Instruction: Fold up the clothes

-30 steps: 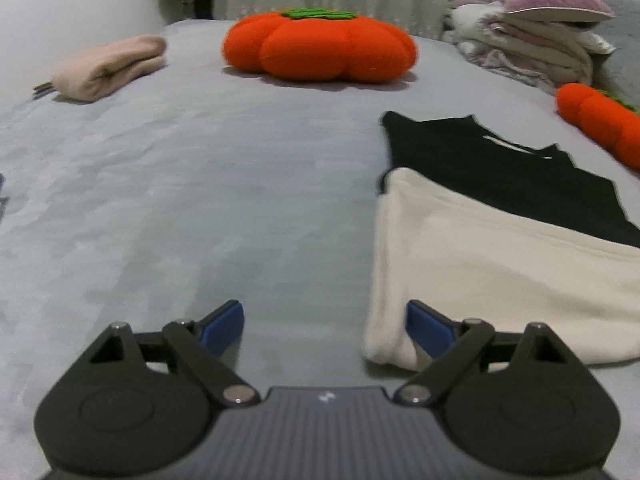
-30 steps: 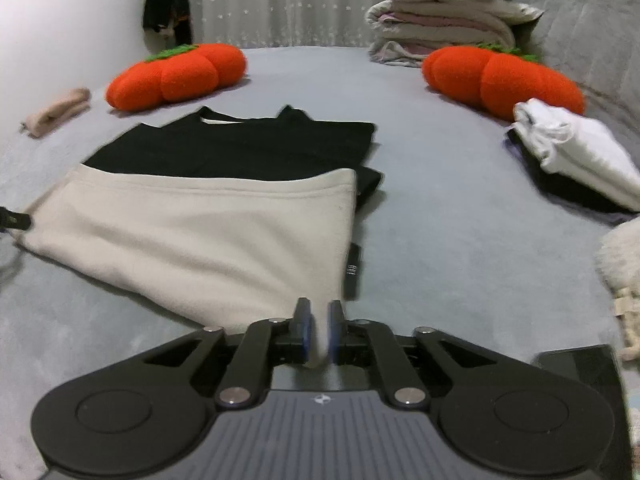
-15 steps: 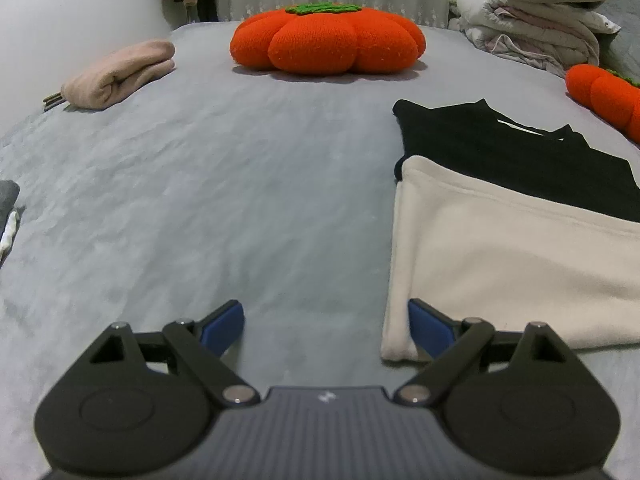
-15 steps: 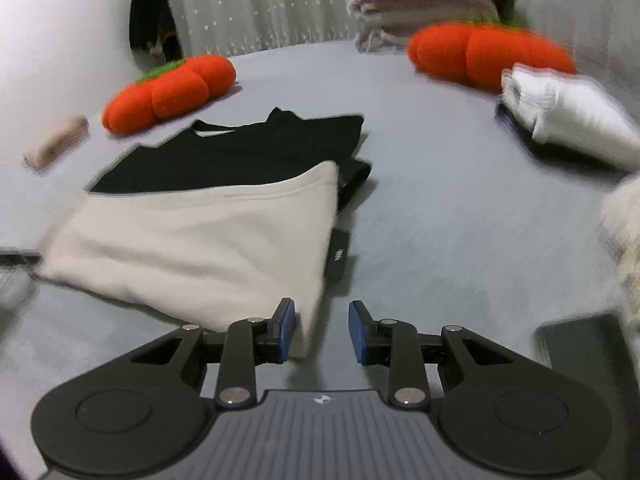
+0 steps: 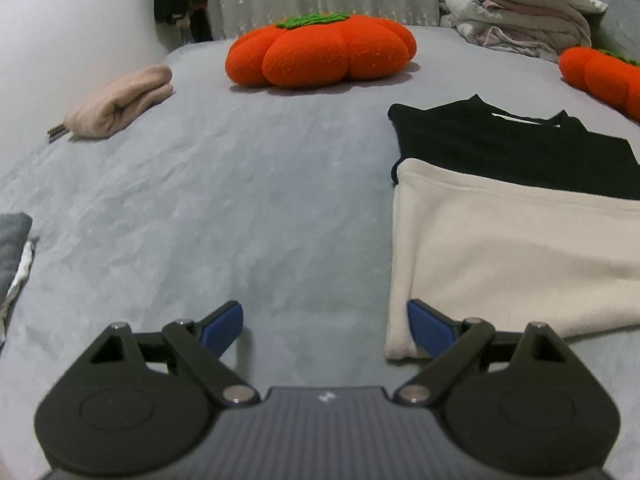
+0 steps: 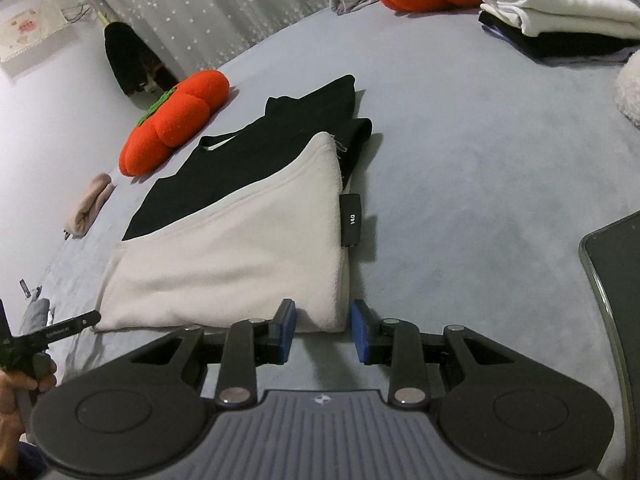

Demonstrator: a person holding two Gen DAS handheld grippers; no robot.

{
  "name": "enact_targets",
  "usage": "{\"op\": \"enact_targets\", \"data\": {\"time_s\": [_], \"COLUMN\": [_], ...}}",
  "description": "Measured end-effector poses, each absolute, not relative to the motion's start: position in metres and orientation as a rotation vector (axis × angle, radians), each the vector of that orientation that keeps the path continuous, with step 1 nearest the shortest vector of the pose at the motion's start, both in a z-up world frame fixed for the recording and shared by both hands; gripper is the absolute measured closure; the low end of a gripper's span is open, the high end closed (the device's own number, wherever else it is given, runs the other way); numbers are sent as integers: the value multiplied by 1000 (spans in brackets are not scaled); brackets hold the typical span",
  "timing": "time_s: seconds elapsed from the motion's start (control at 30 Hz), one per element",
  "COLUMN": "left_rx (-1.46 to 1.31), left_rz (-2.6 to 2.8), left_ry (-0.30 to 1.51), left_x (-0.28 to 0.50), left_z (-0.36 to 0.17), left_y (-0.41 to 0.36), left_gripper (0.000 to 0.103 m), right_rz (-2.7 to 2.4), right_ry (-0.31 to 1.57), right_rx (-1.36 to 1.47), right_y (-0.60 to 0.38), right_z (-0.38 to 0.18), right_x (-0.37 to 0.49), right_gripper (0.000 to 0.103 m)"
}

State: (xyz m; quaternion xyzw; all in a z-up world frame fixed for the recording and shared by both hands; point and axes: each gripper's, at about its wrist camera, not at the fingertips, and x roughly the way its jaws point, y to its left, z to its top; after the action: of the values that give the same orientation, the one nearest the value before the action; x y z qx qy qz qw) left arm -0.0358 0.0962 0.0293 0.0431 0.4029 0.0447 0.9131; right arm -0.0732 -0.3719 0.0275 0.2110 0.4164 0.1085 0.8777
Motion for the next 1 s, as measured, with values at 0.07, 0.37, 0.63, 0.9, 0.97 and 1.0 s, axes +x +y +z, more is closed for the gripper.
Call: {"op": "enact_targets", "data": {"time_s": [0.07, 0.37, 0.63, 0.9, 0.97, 1.0], "left_rx": [85, 106, 123, 147, 156, 160], "left_rz": [91, 94, 101, 109, 112, 113], "left_ry": [833, 845, 844, 837, 834, 832], "left_x": [-35, -34, -33, -34, -35, -35], "left_z": [30, 27, 27, 26, 26, 27], "left_y": [97, 94, 92, 89, 88, 88], "left_gripper": [11, 10, 9, 9, 9, 9], "right_rz": [215, 178, 160, 167, 172, 175], "right_ry": [867, 833, 829, 831, 836, 838], "right_rx": [442, 381, 282, 251, 284, 301], "right_y": [-373, -374, -359, -354, -356, -357], "right_z": [27, 33, 35, 33, 32, 31], "right_x": [-73, -75, -73, -76, -76, -76], "right_gripper": [86, 94, 94, 86, 84, 81]}}
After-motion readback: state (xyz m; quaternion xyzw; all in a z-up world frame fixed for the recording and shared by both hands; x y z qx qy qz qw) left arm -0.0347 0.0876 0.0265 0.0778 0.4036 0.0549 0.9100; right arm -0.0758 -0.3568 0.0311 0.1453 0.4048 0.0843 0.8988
